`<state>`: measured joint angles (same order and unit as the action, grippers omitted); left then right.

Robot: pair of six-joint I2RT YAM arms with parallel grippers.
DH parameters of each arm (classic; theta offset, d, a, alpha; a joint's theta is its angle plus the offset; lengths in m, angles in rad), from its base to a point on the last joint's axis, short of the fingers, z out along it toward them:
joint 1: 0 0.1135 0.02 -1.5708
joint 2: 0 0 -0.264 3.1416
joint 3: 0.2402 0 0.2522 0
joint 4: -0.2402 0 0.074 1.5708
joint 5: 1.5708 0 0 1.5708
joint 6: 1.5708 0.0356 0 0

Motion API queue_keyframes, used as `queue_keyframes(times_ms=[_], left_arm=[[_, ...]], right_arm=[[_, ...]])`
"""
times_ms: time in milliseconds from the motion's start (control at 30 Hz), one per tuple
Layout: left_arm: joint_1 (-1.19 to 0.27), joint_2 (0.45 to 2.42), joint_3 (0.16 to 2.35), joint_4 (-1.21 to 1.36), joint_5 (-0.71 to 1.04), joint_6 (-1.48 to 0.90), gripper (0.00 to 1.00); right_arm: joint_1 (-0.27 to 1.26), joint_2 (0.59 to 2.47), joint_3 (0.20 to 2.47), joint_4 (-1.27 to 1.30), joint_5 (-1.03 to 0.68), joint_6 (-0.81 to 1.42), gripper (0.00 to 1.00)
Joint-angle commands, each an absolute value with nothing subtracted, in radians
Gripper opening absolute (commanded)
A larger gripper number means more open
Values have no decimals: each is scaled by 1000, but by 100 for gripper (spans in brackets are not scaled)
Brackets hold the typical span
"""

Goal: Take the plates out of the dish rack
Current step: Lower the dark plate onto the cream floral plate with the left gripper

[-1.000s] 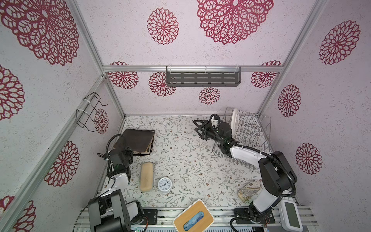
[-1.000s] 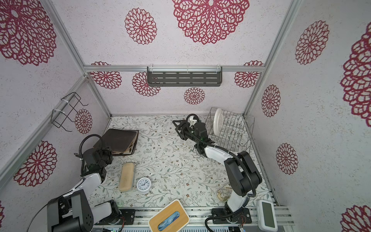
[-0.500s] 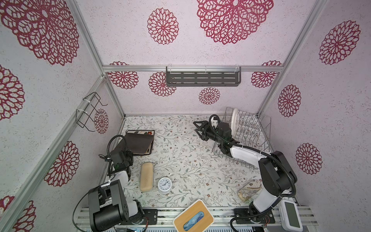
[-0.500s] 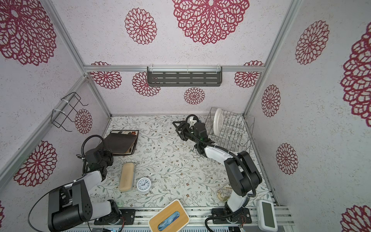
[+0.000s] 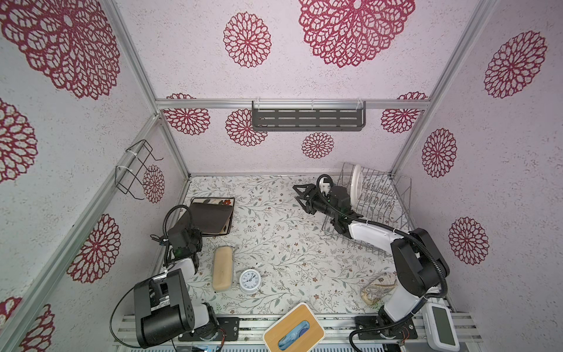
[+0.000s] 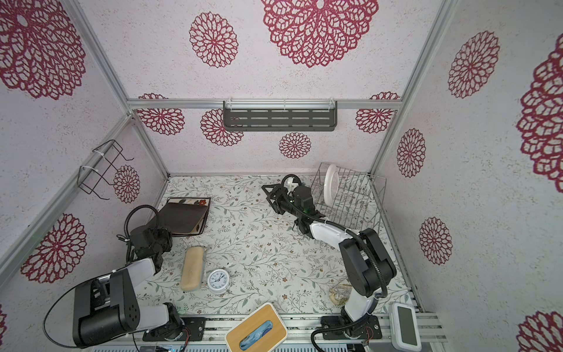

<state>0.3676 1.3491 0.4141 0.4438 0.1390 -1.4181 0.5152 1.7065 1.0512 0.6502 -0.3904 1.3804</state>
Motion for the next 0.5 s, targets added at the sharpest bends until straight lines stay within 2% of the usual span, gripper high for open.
queue_keyframes(times_ms=[0,467], left_arm=[[374,1346,463,627,146,-1419,0],[374,1478,496,735,178,-1433,0]], right_arm=[[508,1700,1083,675,-408,1361,71],[508,1715,1086,689,-414,1368,71]])
